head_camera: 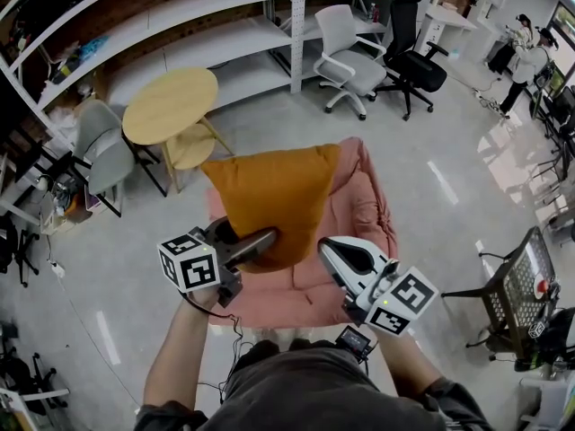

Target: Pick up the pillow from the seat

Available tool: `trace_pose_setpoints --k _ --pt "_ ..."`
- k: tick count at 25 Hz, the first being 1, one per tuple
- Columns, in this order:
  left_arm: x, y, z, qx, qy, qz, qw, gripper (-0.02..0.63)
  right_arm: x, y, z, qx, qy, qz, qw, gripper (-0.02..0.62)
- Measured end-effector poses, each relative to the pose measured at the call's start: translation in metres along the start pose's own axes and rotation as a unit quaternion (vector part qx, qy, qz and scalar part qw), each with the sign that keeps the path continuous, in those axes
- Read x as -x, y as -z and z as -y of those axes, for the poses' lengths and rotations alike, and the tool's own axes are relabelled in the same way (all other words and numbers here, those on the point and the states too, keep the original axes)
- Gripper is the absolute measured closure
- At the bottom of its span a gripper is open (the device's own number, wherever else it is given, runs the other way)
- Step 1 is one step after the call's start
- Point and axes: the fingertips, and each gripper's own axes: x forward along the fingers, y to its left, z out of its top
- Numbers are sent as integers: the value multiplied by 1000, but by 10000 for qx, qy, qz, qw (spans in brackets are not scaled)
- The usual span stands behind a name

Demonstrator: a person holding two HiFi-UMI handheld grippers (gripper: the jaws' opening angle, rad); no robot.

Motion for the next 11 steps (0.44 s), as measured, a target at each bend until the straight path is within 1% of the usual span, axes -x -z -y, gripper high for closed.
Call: trace_pose_setpoints --k 11 --pt "0 -5 -9 35 -20 -8 10000 302 -11 -4 3 -2 -37 12 10000 588"
